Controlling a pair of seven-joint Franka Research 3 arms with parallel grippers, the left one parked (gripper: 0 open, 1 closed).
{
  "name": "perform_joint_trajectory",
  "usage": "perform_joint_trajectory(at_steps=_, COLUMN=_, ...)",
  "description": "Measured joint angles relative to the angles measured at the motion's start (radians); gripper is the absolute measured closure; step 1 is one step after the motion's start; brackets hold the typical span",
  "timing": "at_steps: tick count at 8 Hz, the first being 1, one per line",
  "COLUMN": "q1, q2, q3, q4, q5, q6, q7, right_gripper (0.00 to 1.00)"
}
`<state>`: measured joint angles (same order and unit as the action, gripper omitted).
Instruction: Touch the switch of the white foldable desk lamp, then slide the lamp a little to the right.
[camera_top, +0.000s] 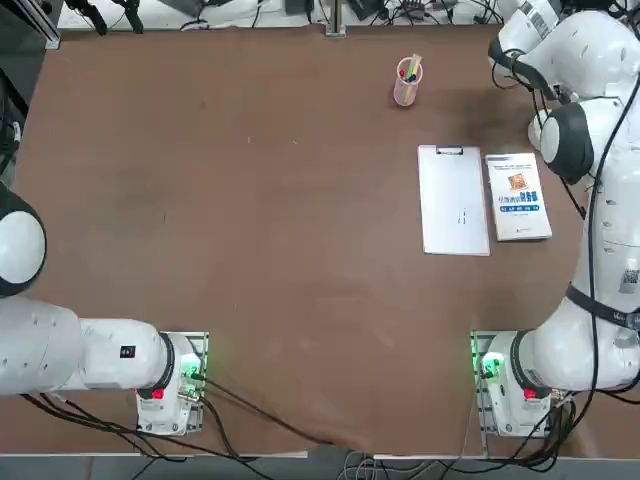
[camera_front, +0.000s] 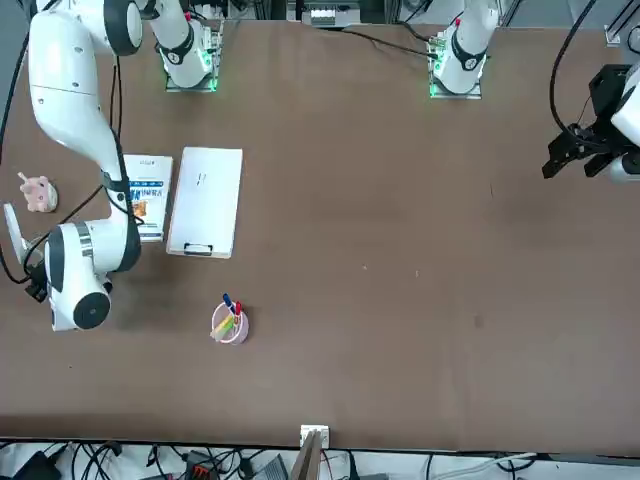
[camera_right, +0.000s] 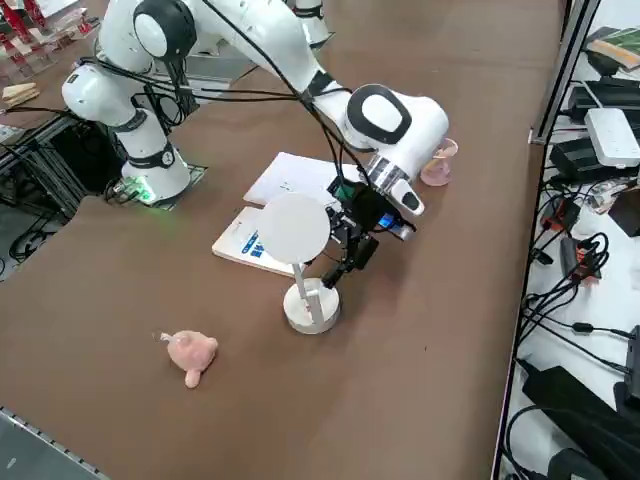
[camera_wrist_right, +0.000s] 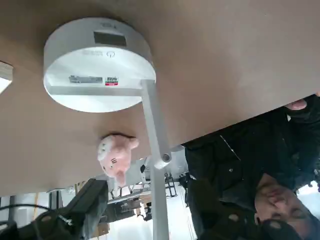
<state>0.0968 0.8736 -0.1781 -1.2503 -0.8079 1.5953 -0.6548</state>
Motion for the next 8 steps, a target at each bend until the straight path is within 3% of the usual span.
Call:
perform_joint_trajectory(at_steps=5, q1=0.029, q2=-0.002, q3=0.067, q4=0.026, q5=0.001, q6=-0.007, q7=-0.008, right_gripper=0.0)
perform_joint_trajectory(at_steps=8, q1=0.101, q2=-0.062, q3=0.106, q4=0.053, q5=0.085, q6=-0.041, q7=-0.008, right_gripper=0.0)
